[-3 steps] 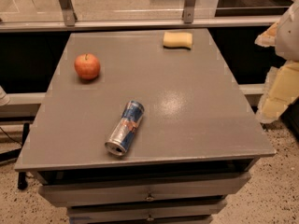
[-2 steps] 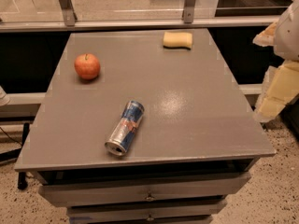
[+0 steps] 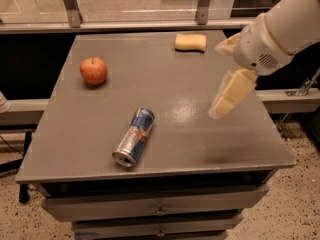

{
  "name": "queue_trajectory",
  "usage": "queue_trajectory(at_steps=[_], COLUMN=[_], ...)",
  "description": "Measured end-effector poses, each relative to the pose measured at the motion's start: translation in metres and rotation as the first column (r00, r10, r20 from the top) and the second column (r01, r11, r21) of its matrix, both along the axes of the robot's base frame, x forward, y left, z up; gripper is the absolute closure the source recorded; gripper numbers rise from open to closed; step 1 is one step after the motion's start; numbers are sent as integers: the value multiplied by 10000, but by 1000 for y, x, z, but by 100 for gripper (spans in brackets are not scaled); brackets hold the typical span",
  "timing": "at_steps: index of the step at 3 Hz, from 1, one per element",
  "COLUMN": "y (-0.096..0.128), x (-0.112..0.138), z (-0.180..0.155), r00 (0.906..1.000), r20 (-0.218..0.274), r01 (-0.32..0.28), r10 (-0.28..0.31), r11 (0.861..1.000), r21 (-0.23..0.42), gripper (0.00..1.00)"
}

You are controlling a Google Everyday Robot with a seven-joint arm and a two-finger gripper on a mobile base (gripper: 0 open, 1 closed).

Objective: Move apple near sponge

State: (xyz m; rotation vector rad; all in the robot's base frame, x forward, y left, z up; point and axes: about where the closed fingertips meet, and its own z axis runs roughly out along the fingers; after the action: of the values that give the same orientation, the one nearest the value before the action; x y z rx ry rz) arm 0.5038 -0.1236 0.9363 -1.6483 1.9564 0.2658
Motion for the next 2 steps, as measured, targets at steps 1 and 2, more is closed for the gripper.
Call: queue_trajectory(at_steps=[1,2], y=[69,71], x=[49,49], z=[-20,-20], r00=[9971,9968], r20=[411,421], r01=[-714,-752], r10=[645,682], r11=[9777,9772], r21=[1973,1985], gripper=[0,0])
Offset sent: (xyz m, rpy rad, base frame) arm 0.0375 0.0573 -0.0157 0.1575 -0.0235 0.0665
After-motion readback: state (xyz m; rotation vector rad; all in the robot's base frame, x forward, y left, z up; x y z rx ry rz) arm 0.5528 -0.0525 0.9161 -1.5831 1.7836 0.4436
